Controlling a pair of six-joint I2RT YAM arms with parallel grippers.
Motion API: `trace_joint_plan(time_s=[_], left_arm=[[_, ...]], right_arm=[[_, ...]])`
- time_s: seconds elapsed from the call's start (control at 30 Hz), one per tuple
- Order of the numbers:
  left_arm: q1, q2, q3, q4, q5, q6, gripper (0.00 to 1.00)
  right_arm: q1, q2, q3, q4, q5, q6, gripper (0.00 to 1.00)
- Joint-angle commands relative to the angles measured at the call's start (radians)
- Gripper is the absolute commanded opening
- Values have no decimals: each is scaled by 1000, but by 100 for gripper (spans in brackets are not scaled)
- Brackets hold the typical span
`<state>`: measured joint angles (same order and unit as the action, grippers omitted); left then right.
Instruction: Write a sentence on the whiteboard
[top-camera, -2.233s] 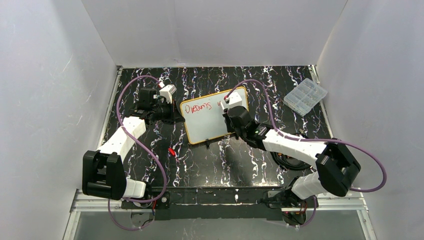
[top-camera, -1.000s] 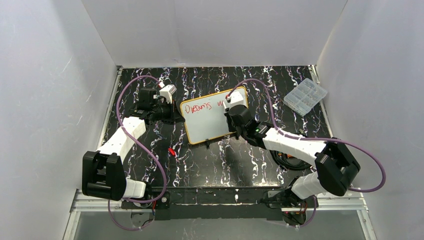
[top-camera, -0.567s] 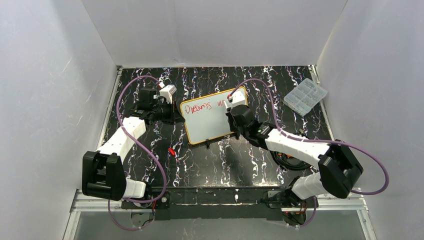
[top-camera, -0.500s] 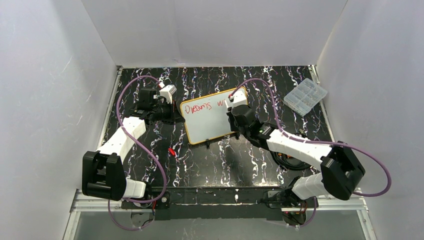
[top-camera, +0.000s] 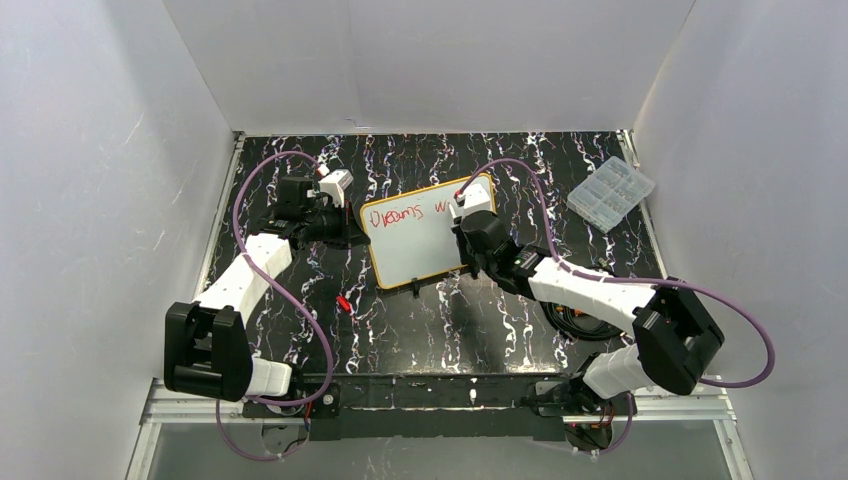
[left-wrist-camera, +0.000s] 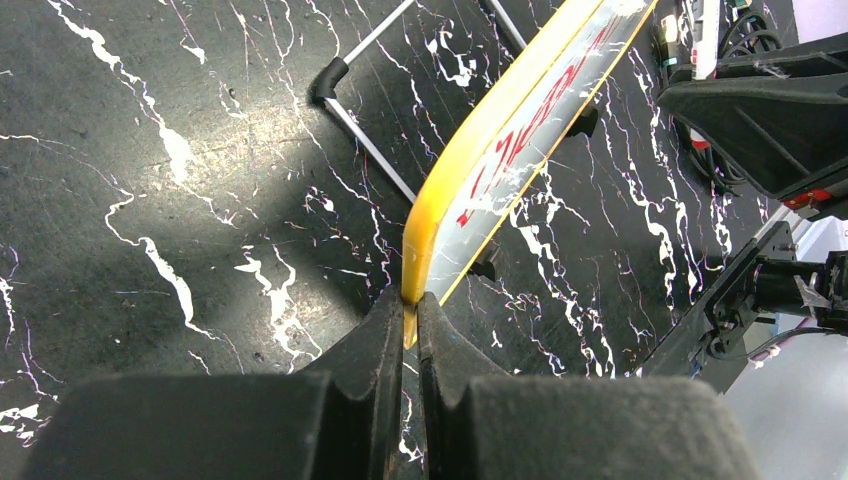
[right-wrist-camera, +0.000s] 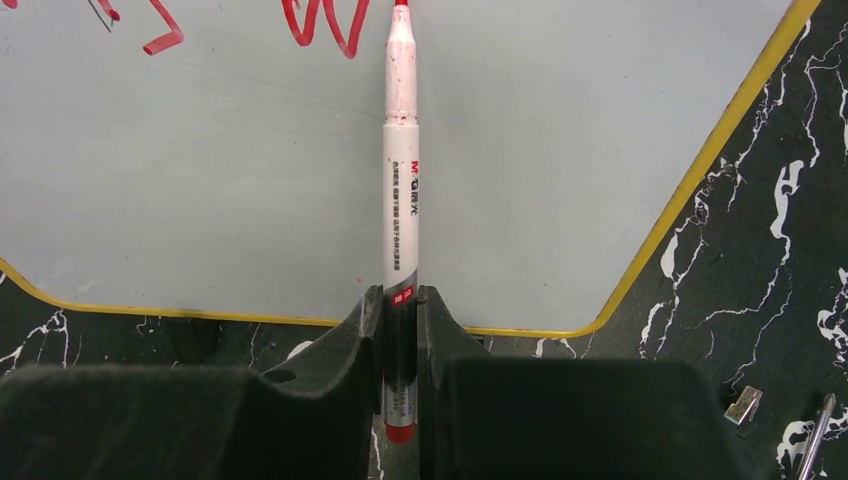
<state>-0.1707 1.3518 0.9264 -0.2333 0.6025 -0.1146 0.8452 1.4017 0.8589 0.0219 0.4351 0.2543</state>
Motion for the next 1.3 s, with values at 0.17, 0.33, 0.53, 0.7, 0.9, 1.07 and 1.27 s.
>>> trace_joint_plan(time_s=[0.17, 0.33, 0.53, 0.7, 0.9, 1.07, 1.27], left_arm=[[-6, -41, 12, -17, 27, 8, 0], [-5, -41, 11, -17, 27, 9, 0], [-6, -43, 11, -17, 27, 8, 0], [-6, -43, 11, -17, 27, 9, 0], [-5, -43, 10, -17, 26, 8, 0], [-5, -43, 11, -17, 26, 9, 0], [-6, -45, 11, -17, 26, 9, 0]], right_arm=[[-5, 22, 12, -2, -18, -4, 1], [-3, 20, -15, -6, -44, 22, 1], [-3, 18, -26, -20, -16, 31, 1], [-5, 12, -11, -59, 44, 21, 1], [-15, 10, 4, -50, 51, 6, 1], [-15, 28, 33, -31, 35, -18, 1], [-15, 48, 58, -31, 21, -35, 1]])
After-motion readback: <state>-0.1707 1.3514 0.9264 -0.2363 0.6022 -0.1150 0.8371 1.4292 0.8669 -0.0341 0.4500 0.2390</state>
